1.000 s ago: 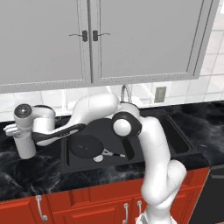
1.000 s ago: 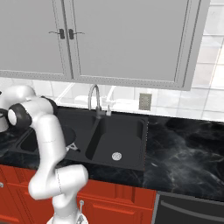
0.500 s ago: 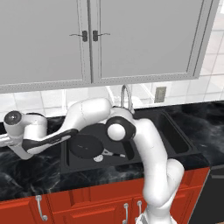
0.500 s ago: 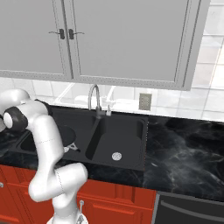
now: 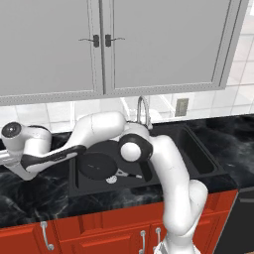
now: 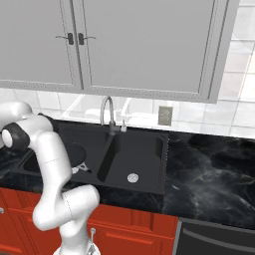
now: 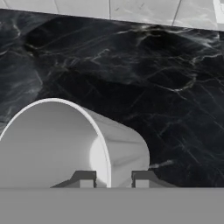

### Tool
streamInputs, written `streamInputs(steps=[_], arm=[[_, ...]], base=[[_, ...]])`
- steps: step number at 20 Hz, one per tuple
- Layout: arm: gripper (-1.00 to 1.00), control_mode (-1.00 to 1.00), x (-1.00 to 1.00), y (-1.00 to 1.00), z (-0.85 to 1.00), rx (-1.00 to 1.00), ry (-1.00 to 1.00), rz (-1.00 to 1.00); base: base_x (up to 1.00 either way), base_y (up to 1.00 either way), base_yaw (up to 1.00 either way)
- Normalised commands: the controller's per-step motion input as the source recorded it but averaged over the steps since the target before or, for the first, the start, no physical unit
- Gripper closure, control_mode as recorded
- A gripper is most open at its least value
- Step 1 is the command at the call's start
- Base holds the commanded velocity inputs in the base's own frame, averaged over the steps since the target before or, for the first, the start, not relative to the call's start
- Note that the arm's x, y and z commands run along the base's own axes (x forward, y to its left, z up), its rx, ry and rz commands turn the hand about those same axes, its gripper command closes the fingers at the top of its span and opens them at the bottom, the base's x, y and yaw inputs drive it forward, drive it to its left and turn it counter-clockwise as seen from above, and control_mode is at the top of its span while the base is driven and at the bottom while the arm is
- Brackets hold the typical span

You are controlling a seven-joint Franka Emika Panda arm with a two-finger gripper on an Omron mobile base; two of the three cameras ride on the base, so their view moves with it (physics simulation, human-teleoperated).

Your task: Place the pan in the left basin and the glass cup in the right basin of the sink.

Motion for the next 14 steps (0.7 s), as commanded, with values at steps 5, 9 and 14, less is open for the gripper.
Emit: streamInputs(steps=[5, 9, 14], arm=[[1.00, -1.00, 0.00, -0.31, 0.01, -0.03, 0.00, -0.04], [1.00, -1.00, -0.08, -0.38, 0.19, -0.04, 0.00, -0.07], [1.00, -1.00, -0.29, -0.42, 0.51, -0.02, -0.01, -0.08]], base=[[0.00, 0.00, 0.00], [0.00, 0.00, 0.00], [0.00, 0.00, 0.00]])
